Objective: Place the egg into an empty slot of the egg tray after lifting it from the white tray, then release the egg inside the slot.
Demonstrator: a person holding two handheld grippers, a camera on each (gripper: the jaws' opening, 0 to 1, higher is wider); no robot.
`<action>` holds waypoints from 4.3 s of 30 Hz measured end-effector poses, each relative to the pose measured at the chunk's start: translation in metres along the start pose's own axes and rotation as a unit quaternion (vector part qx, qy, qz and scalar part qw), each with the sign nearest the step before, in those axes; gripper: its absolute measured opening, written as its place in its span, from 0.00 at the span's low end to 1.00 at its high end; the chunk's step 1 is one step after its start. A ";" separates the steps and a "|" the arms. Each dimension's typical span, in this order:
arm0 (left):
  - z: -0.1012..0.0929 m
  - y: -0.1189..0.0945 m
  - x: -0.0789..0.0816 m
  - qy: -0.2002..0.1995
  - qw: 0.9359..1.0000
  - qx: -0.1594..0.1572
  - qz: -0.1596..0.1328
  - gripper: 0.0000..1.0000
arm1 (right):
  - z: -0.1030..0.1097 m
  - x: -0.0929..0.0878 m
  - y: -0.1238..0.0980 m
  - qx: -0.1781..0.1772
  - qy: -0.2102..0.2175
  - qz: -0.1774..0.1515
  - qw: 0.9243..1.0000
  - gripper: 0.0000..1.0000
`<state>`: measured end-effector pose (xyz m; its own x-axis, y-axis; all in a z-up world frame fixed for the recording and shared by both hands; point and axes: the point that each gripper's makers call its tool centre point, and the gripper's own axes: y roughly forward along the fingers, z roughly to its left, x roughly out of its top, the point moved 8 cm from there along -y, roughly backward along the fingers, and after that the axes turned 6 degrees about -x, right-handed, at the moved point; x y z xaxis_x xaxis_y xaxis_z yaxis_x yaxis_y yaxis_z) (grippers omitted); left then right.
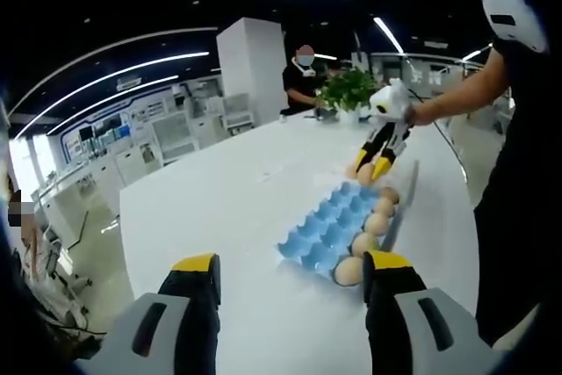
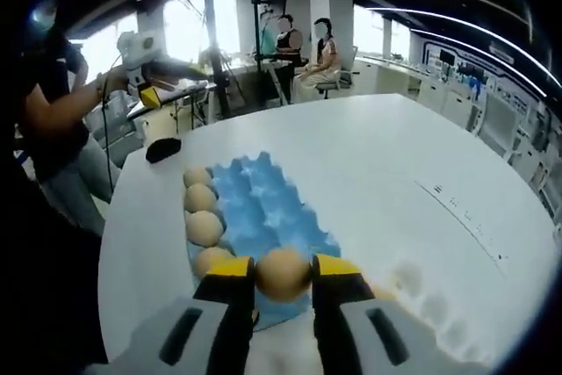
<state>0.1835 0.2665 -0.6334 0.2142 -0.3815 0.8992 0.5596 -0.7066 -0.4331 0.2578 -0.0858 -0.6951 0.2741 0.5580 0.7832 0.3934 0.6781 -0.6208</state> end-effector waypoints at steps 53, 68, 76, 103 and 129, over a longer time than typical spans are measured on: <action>0.011 -0.005 -0.011 -0.006 1.000 -0.004 0.000 0.66 | 0.068 0.079 0.116 0.088 -0.034 -0.040 0.995 0.25; 0.013 -0.011 -0.012 -0.006 1.000 0.000 0.001 0.66 | 0.081 0.073 0.142 0.097 -0.054 -0.015 0.994 0.25; 0.015 -0.010 -0.011 -0.006 1.000 0.000 -0.002 0.65 | 0.082 0.070 0.149 0.097 -0.057 -0.005 0.994 0.26; 0.013 -0.008 -0.009 -0.001 1.000 0.001 0.001 0.65 | 0.085 0.066 0.147 0.086 -0.112 -0.021 0.990 0.27; 0.010 -0.005 -0.003 0.003 1.000 -0.001 -0.001 0.65 | 0.074 0.061 0.104 0.061 -0.093 -0.060 0.992 0.26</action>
<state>0.1875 0.2775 -0.6336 0.2076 -0.3832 0.9001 0.5592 -0.7085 -0.4306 0.2507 0.0541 -0.7145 0.0603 0.5401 0.8394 0.3006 0.7921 -0.5313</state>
